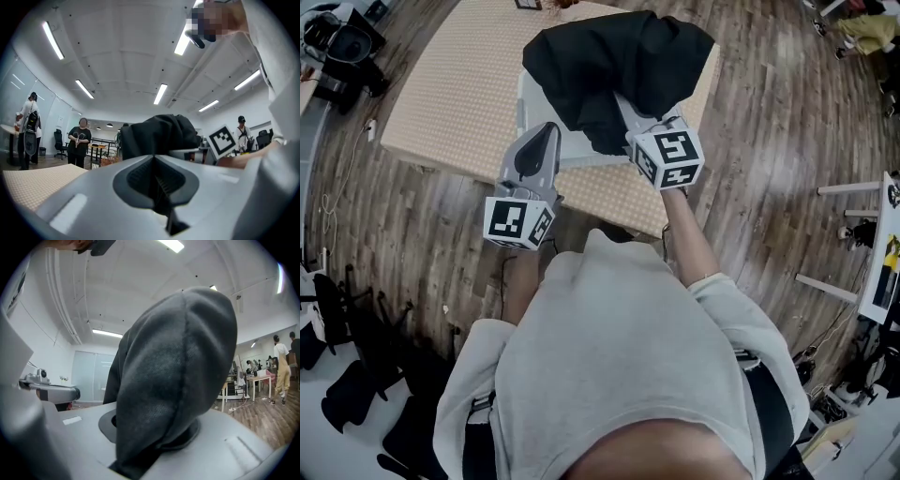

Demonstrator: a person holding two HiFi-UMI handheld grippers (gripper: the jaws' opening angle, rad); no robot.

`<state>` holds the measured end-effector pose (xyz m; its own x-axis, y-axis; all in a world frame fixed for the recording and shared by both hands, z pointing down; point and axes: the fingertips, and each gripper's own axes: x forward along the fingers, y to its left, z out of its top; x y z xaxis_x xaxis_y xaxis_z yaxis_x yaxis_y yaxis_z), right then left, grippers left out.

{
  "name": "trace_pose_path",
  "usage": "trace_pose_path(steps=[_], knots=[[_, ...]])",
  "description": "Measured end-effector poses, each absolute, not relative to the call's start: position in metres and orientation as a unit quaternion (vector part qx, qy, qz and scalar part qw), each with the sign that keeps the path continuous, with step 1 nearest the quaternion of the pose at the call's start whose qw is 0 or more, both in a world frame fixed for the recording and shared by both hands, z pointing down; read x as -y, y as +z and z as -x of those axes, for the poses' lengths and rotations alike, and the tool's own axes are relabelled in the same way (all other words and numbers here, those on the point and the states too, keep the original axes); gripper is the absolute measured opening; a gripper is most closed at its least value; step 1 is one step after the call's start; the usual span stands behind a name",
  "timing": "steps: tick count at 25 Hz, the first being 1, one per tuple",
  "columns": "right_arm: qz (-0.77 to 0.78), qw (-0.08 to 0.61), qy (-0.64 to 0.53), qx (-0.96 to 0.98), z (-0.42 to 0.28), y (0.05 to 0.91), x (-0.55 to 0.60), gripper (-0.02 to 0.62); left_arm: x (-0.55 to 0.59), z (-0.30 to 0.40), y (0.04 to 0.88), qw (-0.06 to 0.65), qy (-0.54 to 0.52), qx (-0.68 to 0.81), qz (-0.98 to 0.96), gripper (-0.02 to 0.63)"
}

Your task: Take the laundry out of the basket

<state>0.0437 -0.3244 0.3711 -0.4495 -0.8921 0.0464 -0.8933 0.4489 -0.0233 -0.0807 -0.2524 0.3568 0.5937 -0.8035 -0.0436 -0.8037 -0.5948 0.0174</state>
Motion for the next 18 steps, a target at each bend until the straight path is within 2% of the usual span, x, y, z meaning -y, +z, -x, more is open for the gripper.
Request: trace_pose_path(steps=[7, 18], knots=[[-0.534, -0.006, -0.026, 0.845, -0.031, 0.333, 0.240, 0.110, 0.174, 0.105, 0.358, 0.000, 0.038, -0.449, 0.893, 0.011], [-0.535, -0.003, -0.022, 0.844, -0.014, 0.340, 0.115, 0.110, 0.066, 0.115, 0.354, -0.002, 0.044, -0.439, 0.897, 0.011]])
